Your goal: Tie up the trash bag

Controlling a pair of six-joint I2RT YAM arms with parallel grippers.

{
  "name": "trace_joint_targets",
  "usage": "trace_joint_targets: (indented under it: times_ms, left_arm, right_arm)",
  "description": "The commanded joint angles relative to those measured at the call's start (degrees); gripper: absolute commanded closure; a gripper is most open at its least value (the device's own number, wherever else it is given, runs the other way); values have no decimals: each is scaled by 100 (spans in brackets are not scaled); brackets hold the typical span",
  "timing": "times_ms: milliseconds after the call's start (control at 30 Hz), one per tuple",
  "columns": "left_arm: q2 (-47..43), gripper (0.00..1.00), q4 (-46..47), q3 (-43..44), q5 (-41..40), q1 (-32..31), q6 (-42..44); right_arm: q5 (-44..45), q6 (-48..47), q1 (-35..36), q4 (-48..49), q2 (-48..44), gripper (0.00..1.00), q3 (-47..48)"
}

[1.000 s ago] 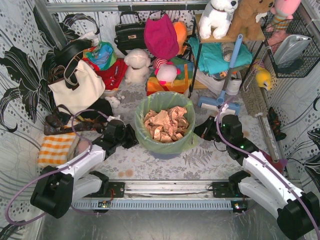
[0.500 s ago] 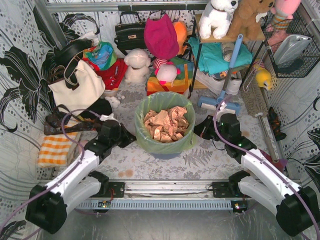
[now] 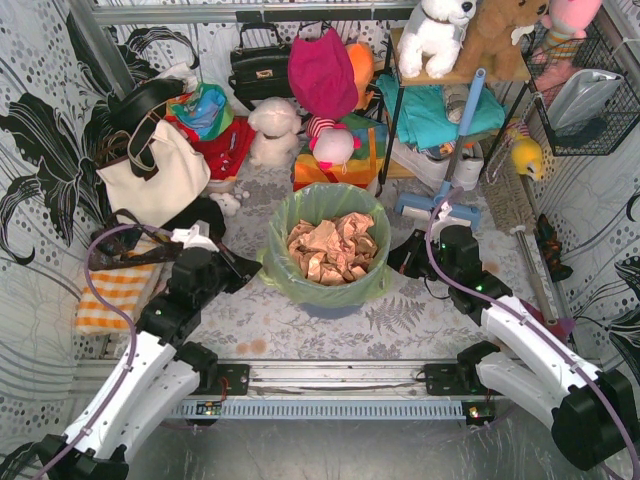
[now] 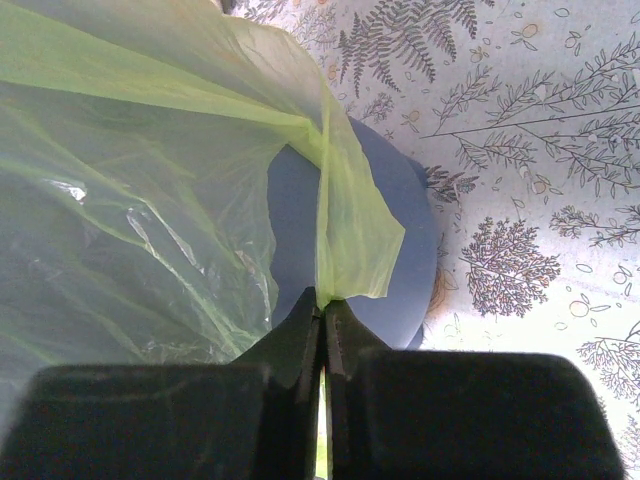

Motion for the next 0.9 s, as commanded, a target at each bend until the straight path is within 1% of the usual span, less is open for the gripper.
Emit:
trace_joint_targets:
  times_ms: [0, 200, 233, 300, 367, 433, 533, 633, 800, 867]
  left_arm:
    - [-106, 100, -243, 161, -361, 26, -103]
    - [-117, 100, 146, -129, -21, 28, -115]
    - [-120, 93, 200, -171, -30, 26, -115]
    - [-89, 76, 272, -229, -40, 30, -124]
    - [-3, 63, 303, -220, -54, 29, -83]
    - [111, 54, 361, -211, -49, 35, -33]
    - [289, 45, 574, -233, 66, 31, 29]
    - [592, 41, 789, -269, 250, 29, 106]
    - [1416, 40, 922, -353, 557, 28, 175]
    - [1589, 40, 1114, -458, 702, 19, 172]
  right_arm:
    - [-18, -103, 28, 101, -51, 100, 179]
    - [18, -73, 23, -37, -151, 100, 213]
    - [42, -62, 21, -25, -169, 100, 196]
    - [61, -40, 28, -7, -190, 100, 173]
    - [46, -34, 21, -14, -185, 100, 182]
    - [25, -26, 27, -14, -175, 100, 203]
    - [24, -24, 25, -15, -174, 100, 206]
    - [25, -26, 28, -24, -161, 100, 229]
    - [24, -16, 24, -17, -160, 100, 226]
    - [24, -10, 24, 3, -150, 100, 224]
